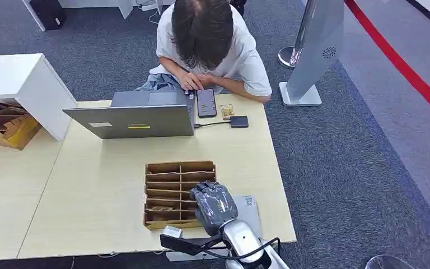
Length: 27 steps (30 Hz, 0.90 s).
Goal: Pass the card to the sensor for recognition and then transmit it.
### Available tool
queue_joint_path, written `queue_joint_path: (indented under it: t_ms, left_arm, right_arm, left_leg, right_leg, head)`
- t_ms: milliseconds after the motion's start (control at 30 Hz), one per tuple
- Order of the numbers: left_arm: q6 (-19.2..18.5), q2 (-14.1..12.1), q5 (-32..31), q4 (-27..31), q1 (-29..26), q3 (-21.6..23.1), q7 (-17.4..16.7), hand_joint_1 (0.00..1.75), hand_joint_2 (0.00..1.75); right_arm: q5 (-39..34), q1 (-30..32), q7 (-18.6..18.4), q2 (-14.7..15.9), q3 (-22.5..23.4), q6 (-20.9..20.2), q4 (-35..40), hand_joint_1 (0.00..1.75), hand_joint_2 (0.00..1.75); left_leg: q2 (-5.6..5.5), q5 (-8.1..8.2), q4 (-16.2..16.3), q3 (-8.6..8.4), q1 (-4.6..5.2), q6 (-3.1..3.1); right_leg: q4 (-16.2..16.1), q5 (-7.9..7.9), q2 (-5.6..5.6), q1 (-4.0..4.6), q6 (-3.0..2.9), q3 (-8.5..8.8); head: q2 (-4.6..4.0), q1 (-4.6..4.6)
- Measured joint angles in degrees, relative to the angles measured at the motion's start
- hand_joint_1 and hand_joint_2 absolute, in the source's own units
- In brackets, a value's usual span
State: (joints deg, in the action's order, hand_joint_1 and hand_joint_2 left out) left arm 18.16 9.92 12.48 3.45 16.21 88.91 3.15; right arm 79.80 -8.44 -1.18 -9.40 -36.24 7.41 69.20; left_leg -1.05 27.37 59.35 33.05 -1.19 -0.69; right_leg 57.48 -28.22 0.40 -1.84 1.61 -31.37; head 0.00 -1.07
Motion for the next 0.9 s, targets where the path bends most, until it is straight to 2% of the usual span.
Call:
queue_joint_path:
  t_ms: [333, 533, 900]
  left_arm:
    - [-0.3, 0.0, -0.3, 0.0, 0.0, 0.0, 0.0, 0.0, 0.0]
    - [-0.3, 0.0, -0.5, 0.1, 0.2, 0.0, 0.0, 0.0, 0.0]
    - [-0.5, 0.0, -1.0, 0.3, 0.2, 0.0, -0.1, 0.0, 0.0]
  right_arm:
    - [0.1, -0.4, 0.0, -0.2, 0.0, 0.7, -0.6, 0.91, 1.75]
    - [0.1, -0.6, 0.1, -0.4, 0.0, 1.2, -1.1, 0.84, 1.75]
    - [0.3, -0.7, 0.1, -0.6, 0.0, 2.2, -1.1, 0.86, 1.75]
  left_leg:
    - [0.0, 0.0, 0.0, 0.0, 0.0, 0.0]
    - [0.0, 0.0, 0.0, 0.0, 0.0, 0.0]
    - [0.0, 0.0, 0.0, 0.01, 0.0, 0.0]
  right_leg:
    - [0.0, 0.0, 0.0, 0.0, 0.0, 0.0]
    - [0.0, 0.0, 0.0, 0.0, 0.0, 0.0]
    - [0.0, 0.0, 0.0, 0.0, 0.0, 0.0]
  head:
    - [0.0, 0.0]
    - [0.0, 0.0]
    - [0.0, 0.0]
